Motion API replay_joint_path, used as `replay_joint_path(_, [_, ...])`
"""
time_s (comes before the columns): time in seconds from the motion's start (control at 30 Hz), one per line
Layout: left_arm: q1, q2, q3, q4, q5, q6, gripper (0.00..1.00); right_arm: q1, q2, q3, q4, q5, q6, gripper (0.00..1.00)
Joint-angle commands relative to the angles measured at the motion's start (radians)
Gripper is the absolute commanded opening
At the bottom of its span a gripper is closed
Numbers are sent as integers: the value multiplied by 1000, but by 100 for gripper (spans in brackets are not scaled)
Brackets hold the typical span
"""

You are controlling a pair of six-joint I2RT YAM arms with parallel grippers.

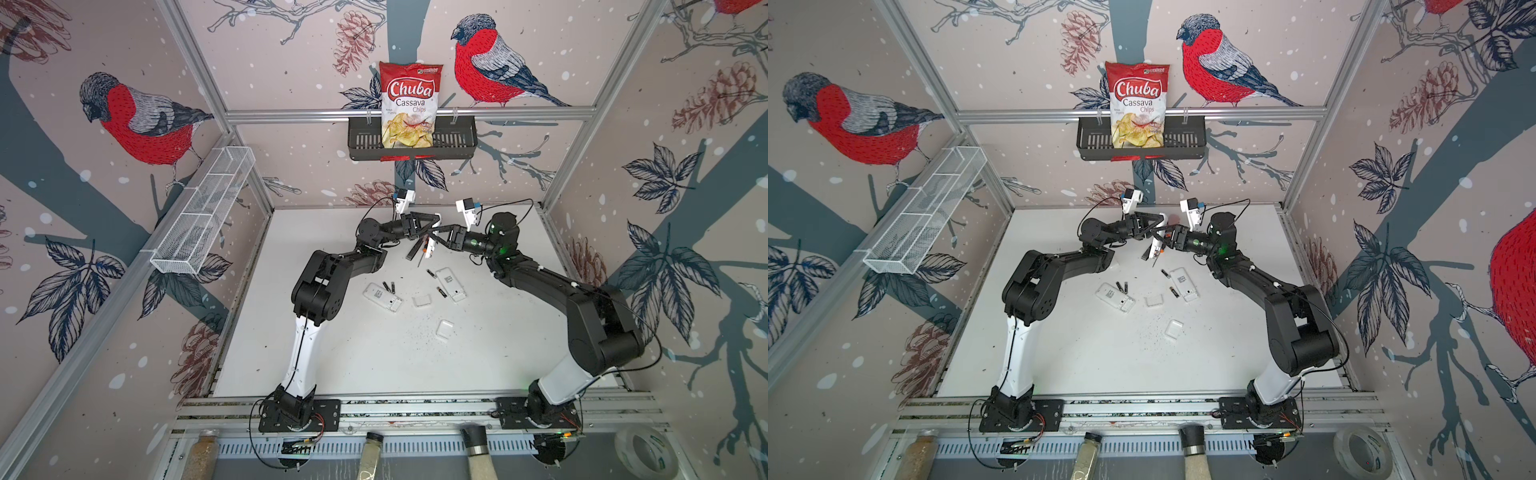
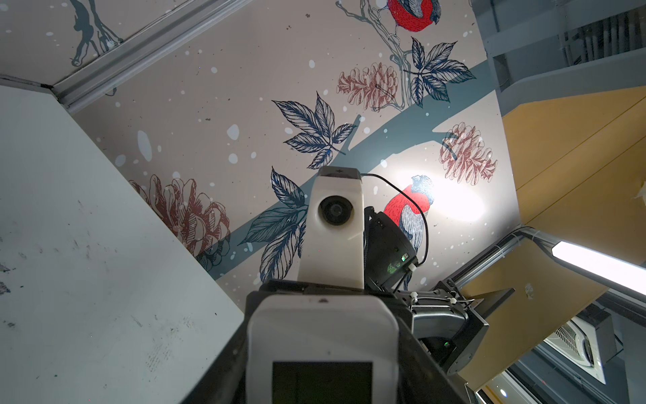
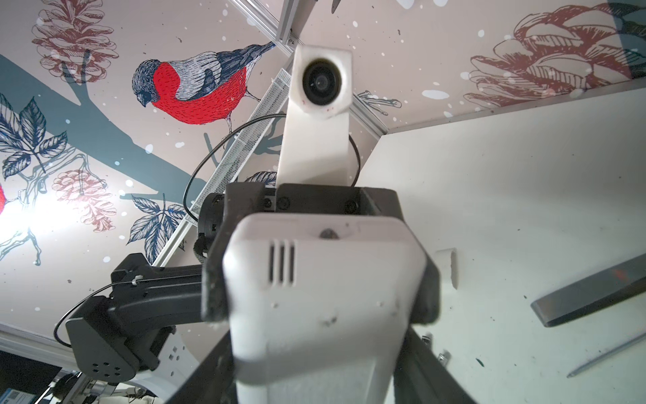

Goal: Unload the batteries from the remote control

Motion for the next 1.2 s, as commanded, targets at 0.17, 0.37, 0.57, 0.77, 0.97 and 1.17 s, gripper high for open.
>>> replay_joint_path(0.17, [0,-3,-3,83,0,-17,40,2,-1,-7,54,5,24,48])
replay_joint_path(0.37, [0,-6,-22,101,2,-12,66,0,-14,-6,34,8,15,36])
replay_joint_path(0.57, [13,-63,-78,19,-10,93,99,0,-34,-7,-8,19,-4,35])
replay_joint_path(0.77, [95,-122,-184,14,-67,114,98,0,-68,47,-255,59,-123,35])
replay_joint_path(0.97, [152,-289,-346,-326,-157,410,99,5,-88,163,-719,249,-338,35])
replay_joint_path(1.17, [131,-429,-383,-769,-344,757,99,4,-44,249,-1043,573,-411,35])
